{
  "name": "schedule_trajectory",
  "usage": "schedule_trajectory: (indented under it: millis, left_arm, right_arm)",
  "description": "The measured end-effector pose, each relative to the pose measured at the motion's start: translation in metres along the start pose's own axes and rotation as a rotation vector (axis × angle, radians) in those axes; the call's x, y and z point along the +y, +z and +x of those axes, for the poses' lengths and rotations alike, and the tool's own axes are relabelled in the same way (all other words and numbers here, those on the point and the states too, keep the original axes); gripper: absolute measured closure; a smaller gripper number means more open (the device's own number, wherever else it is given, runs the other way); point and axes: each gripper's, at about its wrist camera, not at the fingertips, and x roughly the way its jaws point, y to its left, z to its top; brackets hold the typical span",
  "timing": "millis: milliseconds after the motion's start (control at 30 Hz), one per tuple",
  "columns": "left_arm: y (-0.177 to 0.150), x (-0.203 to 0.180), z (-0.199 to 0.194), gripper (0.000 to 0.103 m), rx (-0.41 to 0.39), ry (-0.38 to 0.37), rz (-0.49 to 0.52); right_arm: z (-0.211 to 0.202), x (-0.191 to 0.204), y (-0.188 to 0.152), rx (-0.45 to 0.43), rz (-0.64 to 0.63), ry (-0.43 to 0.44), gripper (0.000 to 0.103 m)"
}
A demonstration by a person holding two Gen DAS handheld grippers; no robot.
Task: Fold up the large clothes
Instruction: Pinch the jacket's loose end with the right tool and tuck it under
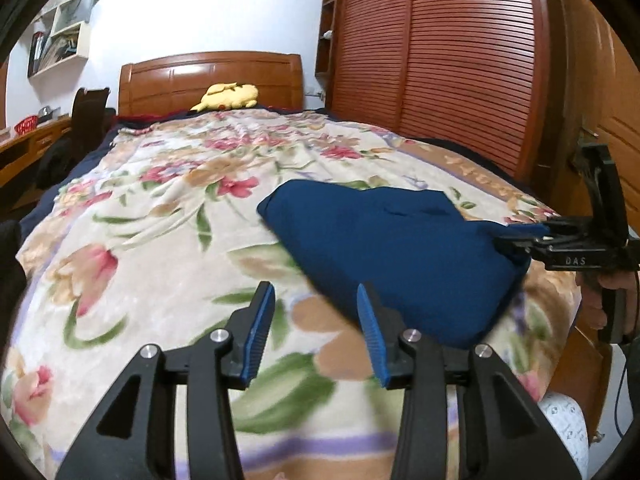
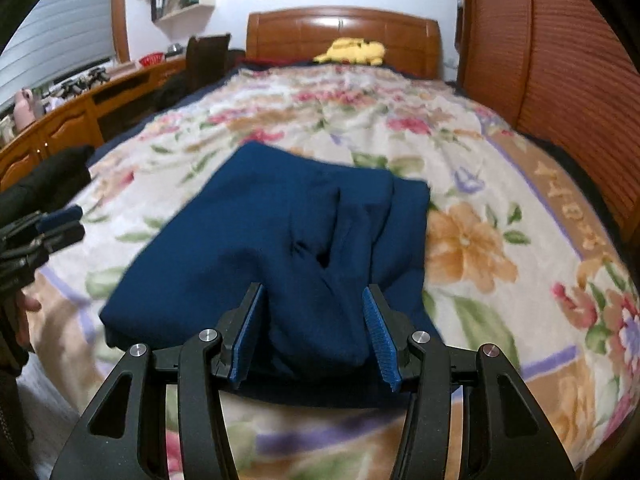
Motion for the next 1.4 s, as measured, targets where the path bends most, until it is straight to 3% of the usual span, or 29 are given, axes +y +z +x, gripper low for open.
schedule_trajectory:
  millis: [333,700,867,1100,1400]
  left_arm:
    - [-0.007,0.022,0.002,0.061,0.009,0.022,-0.028]
    - [-0.009,0.017,0.003,0.06,0.02,0.009,-0.016]
    - [-0.01,0.016,0.004,0.06,0.021,0.007,-0.015]
    - [-0.011,0.013,0.005,0.06,0.023,0.005,-0.004]
    - [-0.011,0.011,0.008,0.06,0.026,-0.001,-0.001]
  right_arm:
    - [0.015,0.0,-0.016,0.052,0.023,0.032,0.051]
    - [0.019,0.004,-0.02,0.074,0.0,0.042,0.052]
    - [0.018,0.011,-0.019,0.072,-0.037,0.038,0.06]
    - [0.005,0.023,-0.01,0.019,-0.132,-0.014,0.088]
    - [-0.03,0.032,0.023,-0.114,-0.264,-0.168,0.093]
